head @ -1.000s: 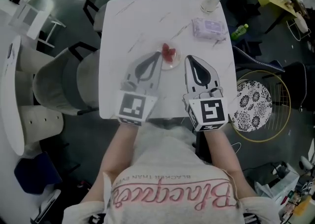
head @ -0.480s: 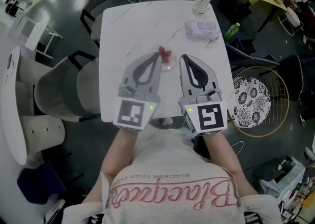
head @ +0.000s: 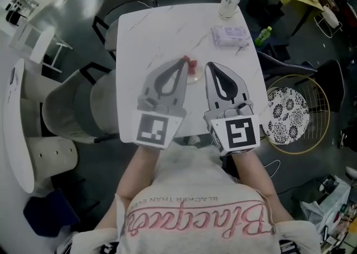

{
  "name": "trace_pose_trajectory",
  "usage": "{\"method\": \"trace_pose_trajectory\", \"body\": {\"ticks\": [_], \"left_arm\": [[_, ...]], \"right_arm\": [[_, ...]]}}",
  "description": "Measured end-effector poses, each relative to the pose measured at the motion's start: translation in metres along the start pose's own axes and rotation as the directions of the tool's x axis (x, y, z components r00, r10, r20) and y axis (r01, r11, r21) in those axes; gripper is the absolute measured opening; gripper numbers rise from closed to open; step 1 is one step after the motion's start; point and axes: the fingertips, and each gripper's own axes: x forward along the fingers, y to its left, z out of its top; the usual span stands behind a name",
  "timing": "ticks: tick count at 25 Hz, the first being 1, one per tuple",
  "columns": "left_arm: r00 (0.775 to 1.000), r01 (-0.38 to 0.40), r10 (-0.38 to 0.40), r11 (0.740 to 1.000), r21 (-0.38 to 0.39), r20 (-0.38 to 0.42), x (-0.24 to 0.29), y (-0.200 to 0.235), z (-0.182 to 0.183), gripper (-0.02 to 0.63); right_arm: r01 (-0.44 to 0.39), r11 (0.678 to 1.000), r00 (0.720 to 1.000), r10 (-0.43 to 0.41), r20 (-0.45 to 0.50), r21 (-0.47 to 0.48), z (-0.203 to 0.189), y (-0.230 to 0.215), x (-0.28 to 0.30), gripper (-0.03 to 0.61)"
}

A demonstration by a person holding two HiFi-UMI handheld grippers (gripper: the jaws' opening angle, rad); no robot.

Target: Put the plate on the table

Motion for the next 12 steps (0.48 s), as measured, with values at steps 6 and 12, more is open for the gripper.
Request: {"method": "trace_pose_trajectory", "body": {"ticks": [6, 12], "left_arm": [[1.000, 0.012, -0.012, 1.000, 0.007, 0.010, 0.0006, -0.0009, 0.0033, 0.003], [1.000, 0.019, -0.019, 1.000, 0.007, 0.019, -0.0004, -0.0007, 0.0048, 0.003]], "right_arm": [[0.009, 1.000, 1.000, -0.009, 0.004, -0.001, 0.0034, -0.0021, -0.0016, 0.002], [0.010, 1.000, 1.000, -0.010, -0.001, -0.012, 0.0036, -0.0001, -0.0024, 0.002]]}}
